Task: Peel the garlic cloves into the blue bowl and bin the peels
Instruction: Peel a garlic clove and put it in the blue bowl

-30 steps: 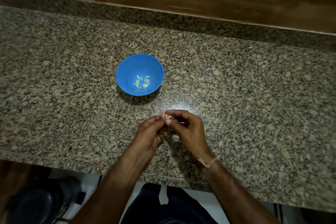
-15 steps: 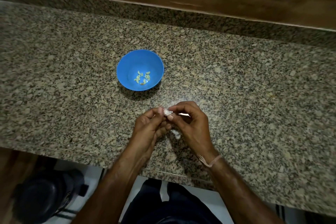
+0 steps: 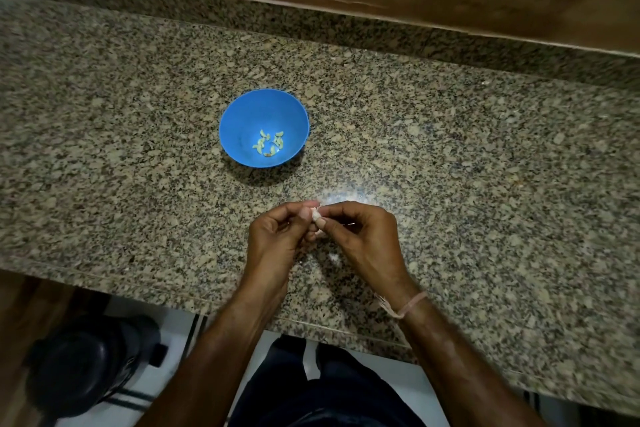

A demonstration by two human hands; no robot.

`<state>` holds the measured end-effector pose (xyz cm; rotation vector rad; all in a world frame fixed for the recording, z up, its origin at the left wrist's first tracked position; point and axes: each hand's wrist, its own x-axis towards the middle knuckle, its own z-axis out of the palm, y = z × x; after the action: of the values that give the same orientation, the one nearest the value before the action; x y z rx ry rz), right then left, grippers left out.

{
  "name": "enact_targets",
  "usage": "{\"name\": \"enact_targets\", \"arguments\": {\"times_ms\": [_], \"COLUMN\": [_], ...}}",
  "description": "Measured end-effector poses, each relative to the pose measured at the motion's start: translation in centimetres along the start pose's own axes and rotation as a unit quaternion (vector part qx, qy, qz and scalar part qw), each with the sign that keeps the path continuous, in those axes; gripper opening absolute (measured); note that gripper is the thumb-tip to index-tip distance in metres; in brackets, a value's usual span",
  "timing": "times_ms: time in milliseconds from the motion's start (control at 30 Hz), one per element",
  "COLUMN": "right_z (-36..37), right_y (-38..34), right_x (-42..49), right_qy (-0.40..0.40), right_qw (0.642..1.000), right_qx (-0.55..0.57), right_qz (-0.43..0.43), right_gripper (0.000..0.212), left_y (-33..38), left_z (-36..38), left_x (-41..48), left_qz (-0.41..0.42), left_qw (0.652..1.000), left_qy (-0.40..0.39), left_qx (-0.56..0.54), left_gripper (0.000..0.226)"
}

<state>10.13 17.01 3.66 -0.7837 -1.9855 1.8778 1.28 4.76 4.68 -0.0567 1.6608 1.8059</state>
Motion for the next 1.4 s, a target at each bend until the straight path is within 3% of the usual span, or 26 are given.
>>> {"name": "enact_targets", "arguments": {"times_ms": [133,333,533,700,833,933,1033,1267,1400], "right_z": [-0.2,-0.5,0.1,0.8,1.3,1.3,1.2,1.3,1.6], "right_y": [-0.2,-0.6,-0.3,0.0,0.2,0.6,0.9,1.8,1.7], "right_x": [-0.1,-0.3,-0.7,-1.1,-1.3,-1.0,-0.8,-0.6,-0.2], "right_qy": [-0.014,-0.033,-0.032,-0.020,0.003,0.008,0.003,-0.001,0.001], "right_qw": [0.998,0.994,0.970,0.962,0.976,0.998,0.990,0.993,0.993], "right_qx": [-0.068,-0.106,-0.228,-0.262,-0.212,-0.025,0.090,0.054,0.027], "right_qz": [-0.013,-0.009,-0.076,-0.077,-0.047,0.048,0.104,0.101,0.113], "right_gripper": [0.010,0.010,0.014,0.016,0.014,0.012,0.019,0.012,0.014], "left_y": [0.0,0.0,-0.8,-1.5,-2.0,-1.7,-1.8,-1.2,-1.5], "left_z": [0.3,0.1,0.0,0.2,0.2,0.2,-0.1,-1.5,-1.8], "left_x": [0.0,0.1,-0.1,-0.4,-0.2,0.2,0.3,0.6,0.3], "left_qz": [0.033,0.018,0.095,0.113,0.082,0.013,-0.015,0.038,0.021], "left_qw": [0.998,0.995,0.976,0.969,0.980,0.996,0.999,0.993,0.995], "left_qy": [0.017,0.015,0.036,0.056,0.064,0.048,0.018,-0.027,-0.029], "left_qx": [0.056,0.093,0.192,0.213,0.168,0.073,0.044,0.110,0.089], "left_gripper": [0.013,0.010,0.007,0.013,0.011,0.009,0.008,0.014,0.008]}}
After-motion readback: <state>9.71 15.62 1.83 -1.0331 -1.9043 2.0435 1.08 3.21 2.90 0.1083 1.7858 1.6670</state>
